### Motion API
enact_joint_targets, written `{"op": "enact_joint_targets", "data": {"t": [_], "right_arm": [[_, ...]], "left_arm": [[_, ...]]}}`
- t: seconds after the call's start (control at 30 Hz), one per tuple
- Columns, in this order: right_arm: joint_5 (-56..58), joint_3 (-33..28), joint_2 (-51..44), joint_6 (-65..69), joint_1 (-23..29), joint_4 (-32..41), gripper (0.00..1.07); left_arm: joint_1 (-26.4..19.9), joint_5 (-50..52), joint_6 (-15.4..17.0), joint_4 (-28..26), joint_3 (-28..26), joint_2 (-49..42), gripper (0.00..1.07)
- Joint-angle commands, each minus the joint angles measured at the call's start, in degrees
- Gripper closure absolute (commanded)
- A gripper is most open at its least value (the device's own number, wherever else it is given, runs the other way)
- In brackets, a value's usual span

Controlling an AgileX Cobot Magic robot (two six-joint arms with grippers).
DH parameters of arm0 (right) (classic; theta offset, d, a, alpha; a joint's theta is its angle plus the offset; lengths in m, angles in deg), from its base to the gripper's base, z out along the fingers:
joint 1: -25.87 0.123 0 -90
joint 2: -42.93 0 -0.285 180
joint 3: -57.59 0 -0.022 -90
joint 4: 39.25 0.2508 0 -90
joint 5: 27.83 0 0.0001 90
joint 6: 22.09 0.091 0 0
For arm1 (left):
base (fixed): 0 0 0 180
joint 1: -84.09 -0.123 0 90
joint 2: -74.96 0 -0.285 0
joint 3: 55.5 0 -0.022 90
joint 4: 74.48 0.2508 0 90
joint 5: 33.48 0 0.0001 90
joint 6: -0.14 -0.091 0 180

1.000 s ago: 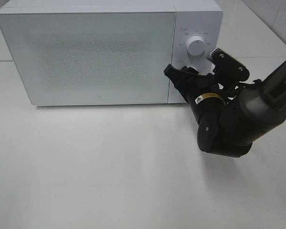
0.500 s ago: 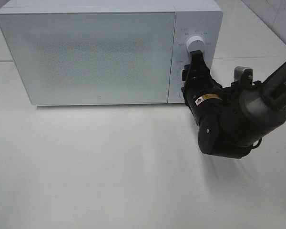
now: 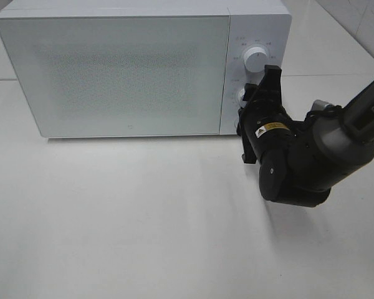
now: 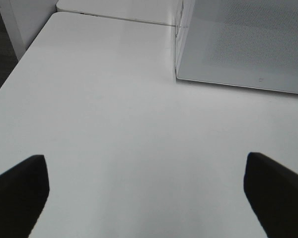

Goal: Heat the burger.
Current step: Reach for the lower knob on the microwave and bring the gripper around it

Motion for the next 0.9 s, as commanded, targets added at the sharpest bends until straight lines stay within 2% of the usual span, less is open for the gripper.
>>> {"op": "enact_joint_targets", "data": {"t": [0.03, 0.4, 0.67, 0.73, 0.77, 0.8, 0.83, 0.87, 0.9], "right_arm": [[-8.1, 2.1, -0.5, 0.8, -0.4, -6.5, 1.07], [-10.6, 2.1, -0.5, -1.6, -0.4, -5.3, 1.06], [-10.7, 2.1, -0.5, -2.5, -0.4, -0.9, 0.94], [-10.7, 2.1, -0.5, -4.4, -0.4, 2.0, 0.81], [-10.7, 2.1, -0.5, -4.4, -0.4, 2.0, 0.81], [-10.7, 2.1, -0.5, -5.4, -0.4, 3.2, 0.72], [-10.7, 2.1, -0.5, -5.8, -0.4, 3.4, 0.68], [-10.7, 2.1, -0.5, -5.8, -0.4, 3.4, 0.68], [-10.7, 2.1, -0.5, -6.1, -0.4, 3.8, 0.6]], "left_arm": [[-0.2, 0.6, -0.1, -0.1, 0.1, -0.9, 0.06], [-0.2, 0.6, -0.1, -0.1, 0.1, -0.9, 0.06], [-0.2, 0.6, -0.1, -0.1, 0.1, -0.9, 0.06], [-0.2, 0.6, -0.1, -0.1, 0.1, -0.9, 0.06], [-0.2, 0.6, -0.1, -0.1, 0.1, -0.9, 0.06], [-0.2, 0.6, -0.1, -0.1, 0.1, -0.9, 0.06], [-0.2, 0.6, -0.1, -0.1, 0.1, -0.9, 0.06], [-0.2, 0.6, -0.1, -0.1, 0.1, -0.9, 0.06], [-0.2, 0.6, -0.1, -0.1, 0.1, -0.9, 0.06]]}}
